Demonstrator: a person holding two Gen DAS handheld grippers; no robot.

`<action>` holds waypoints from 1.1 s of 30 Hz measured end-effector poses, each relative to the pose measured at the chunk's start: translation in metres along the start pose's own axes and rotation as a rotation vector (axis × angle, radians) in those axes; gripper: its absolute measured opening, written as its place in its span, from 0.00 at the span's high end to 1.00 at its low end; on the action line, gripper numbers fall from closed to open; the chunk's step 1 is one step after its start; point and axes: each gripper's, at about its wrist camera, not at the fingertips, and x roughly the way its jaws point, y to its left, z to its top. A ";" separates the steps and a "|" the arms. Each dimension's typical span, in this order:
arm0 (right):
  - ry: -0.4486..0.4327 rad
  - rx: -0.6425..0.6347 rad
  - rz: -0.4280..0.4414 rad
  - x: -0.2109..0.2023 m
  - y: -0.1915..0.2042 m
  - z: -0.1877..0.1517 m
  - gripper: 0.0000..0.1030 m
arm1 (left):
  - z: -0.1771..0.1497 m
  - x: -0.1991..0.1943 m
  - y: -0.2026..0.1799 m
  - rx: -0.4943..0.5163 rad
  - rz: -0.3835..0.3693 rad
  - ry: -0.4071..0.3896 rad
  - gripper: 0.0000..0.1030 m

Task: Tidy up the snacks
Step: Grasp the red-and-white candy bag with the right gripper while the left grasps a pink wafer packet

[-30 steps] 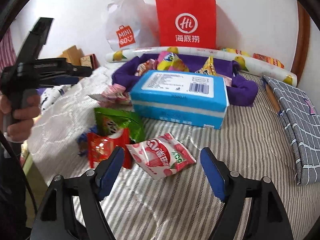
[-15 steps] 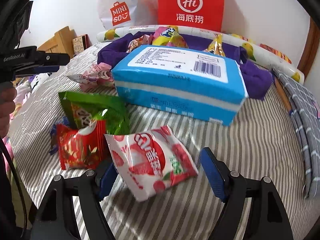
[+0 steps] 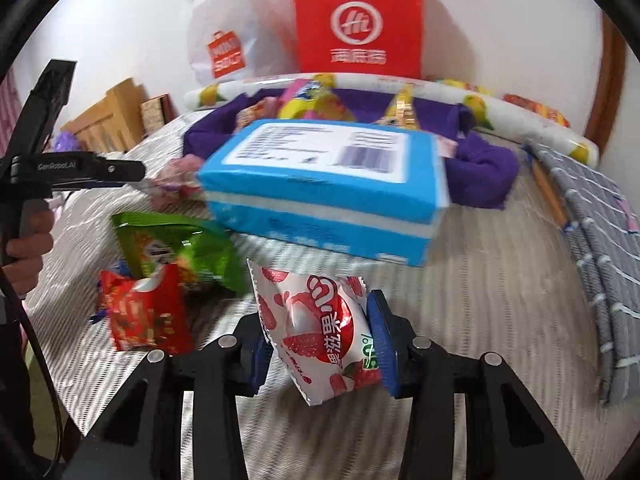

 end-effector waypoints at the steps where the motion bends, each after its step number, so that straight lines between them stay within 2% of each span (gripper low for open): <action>1: -0.004 0.008 -0.006 0.000 -0.004 0.000 0.58 | 0.003 0.003 -0.001 0.003 0.008 0.001 0.33; 6: -0.032 0.079 0.030 -0.001 -0.022 -0.001 0.59 | 0.015 0.026 -0.003 0.008 0.057 0.027 0.33; 13: -0.024 0.133 0.092 0.005 -0.034 0.001 0.60 | 0.012 0.048 -0.010 0.049 0.056 0.078 0.34; 19: -0.022 0.144 0.114 0.007 -0.036 0.001 0.60 | -0.002 0.052 -0.032 0.184 0.161 0.045 0.30; 22: -0.022 0.157 0.125 0.007 -0.038 0.001 0.60 | -0.003 0.049 -0.029 0.169 0.146 0.021 0.31; 24: -0.026 0.162 0.126 0.006 -0.038 0.001 0.60 | -0.005 0.046 -0.028 0.165 0.160 0.001 0.42; 26: -0.026 0.163 0.126 0.006 -0.039 0.001 0.60 | -0.007 0.043 -0.025 0.157 0.152 -0.014 0.45; 29: -0.032 0.163 0.122 0.005 -0.038 0.000 0.60 | -0.007 0.041 -0.022 0.144 0.136 -0.018 0.46; 33: -0.045 0.172 0.119 0.005 -0.039 -0.001 0.60 | -0.007 0.045 -0.026 0.164 0.162 -0.014 0.45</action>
